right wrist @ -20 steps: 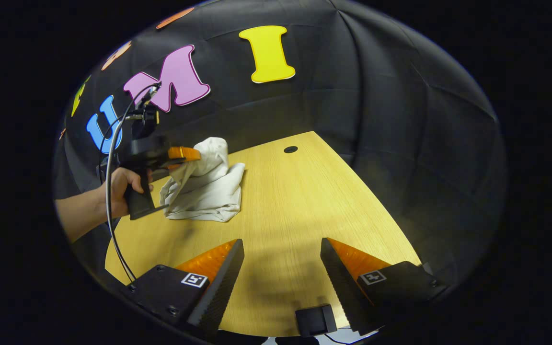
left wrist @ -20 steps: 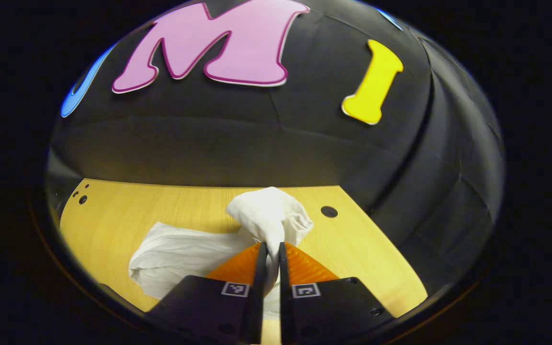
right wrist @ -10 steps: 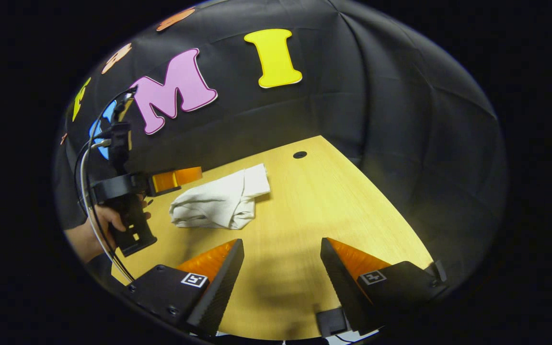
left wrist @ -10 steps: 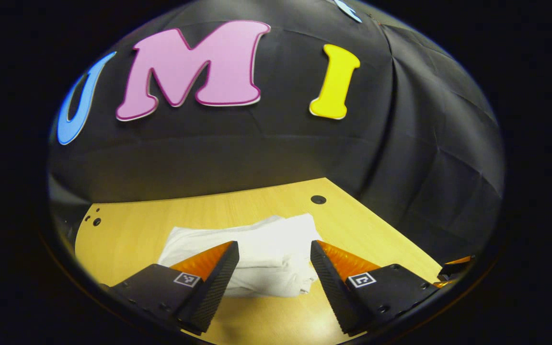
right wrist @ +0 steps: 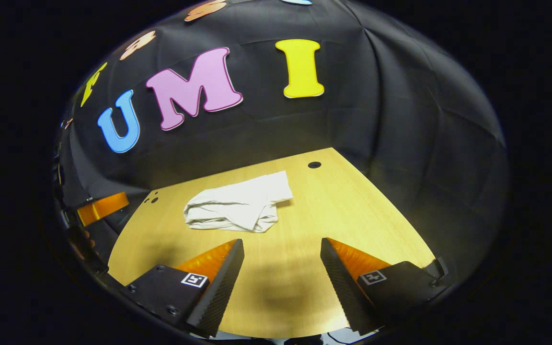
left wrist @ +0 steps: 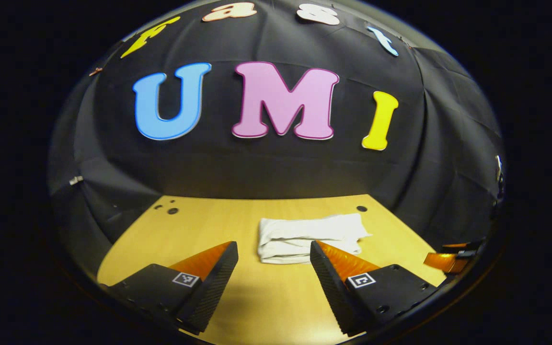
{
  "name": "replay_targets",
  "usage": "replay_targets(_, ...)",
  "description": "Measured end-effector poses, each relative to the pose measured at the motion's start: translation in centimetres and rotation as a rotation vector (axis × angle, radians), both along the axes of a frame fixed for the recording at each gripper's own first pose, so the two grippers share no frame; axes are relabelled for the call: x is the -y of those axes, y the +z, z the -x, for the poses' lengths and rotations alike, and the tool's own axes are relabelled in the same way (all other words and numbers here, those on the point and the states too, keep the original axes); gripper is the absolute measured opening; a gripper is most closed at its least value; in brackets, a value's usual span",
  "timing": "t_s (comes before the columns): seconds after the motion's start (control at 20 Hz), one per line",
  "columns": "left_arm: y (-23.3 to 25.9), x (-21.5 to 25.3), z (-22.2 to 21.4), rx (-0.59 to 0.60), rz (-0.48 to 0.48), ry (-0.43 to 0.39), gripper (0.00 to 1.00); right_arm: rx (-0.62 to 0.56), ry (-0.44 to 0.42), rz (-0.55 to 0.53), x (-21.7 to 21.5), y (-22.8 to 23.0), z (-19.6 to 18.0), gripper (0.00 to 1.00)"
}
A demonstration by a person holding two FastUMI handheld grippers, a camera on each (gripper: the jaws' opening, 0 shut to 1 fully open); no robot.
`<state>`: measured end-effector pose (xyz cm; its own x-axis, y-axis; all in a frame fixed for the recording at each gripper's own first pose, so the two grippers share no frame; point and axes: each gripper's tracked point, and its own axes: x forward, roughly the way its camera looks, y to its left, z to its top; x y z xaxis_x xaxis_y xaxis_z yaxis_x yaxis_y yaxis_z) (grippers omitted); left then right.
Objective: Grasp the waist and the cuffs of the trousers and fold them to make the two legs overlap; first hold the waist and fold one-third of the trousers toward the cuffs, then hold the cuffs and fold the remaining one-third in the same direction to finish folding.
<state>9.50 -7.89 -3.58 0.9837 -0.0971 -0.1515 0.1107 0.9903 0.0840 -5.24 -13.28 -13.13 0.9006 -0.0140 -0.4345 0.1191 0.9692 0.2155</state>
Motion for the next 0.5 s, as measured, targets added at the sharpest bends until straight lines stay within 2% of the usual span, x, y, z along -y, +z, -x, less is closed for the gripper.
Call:
replay_targets(0.2,0.3,-3.2,5.7,0.031,0.008,0.027,0.96,0.031,0.069,0.016,-5.2,1.9,2.1,0.99)
replay_targets(0.5,0.0,-7.0,10.1,0.017,0.183,0.062,0.96,0.059,0.177,-0.009,-13.5,2.6,5.2,0.99)
